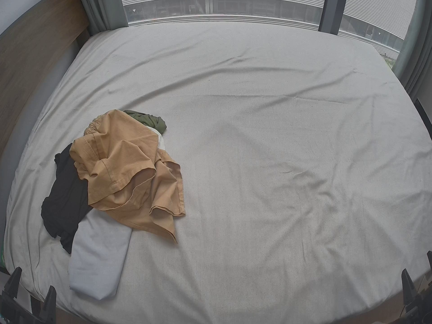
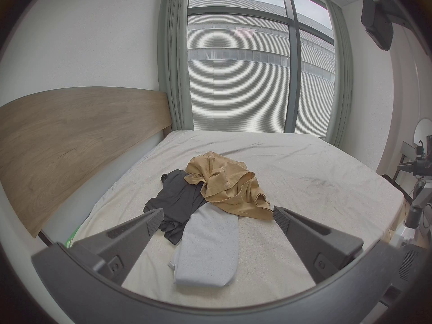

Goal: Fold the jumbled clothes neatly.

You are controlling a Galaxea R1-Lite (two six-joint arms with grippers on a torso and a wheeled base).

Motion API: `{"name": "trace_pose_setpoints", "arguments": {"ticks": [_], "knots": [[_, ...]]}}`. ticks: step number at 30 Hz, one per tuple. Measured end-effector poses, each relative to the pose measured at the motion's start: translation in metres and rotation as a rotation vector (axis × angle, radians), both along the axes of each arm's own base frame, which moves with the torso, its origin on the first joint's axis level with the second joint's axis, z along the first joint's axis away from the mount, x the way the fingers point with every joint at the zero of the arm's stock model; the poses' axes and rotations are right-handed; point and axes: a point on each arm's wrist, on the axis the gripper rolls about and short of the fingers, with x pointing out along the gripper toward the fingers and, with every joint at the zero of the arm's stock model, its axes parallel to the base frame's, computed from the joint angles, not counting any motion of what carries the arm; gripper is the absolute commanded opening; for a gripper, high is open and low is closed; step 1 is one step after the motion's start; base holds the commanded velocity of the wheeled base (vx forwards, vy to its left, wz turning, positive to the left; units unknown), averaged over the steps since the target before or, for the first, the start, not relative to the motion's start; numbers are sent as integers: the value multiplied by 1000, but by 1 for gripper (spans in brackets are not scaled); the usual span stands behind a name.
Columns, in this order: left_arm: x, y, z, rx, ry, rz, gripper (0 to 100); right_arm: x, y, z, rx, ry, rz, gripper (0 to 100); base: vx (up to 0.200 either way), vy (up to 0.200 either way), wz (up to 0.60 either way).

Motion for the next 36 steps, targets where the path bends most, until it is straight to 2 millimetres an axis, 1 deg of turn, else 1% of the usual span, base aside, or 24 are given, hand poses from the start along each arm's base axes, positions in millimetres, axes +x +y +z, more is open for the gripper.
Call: {"name": "trace_pose_setpoints", "arguments": {"ticks": [36], "knots": [[0, 0, 0, -2, 0, -1, 100, 0, 1, 0, -12, -2, 39, 100, 0, 0, 0]]}}
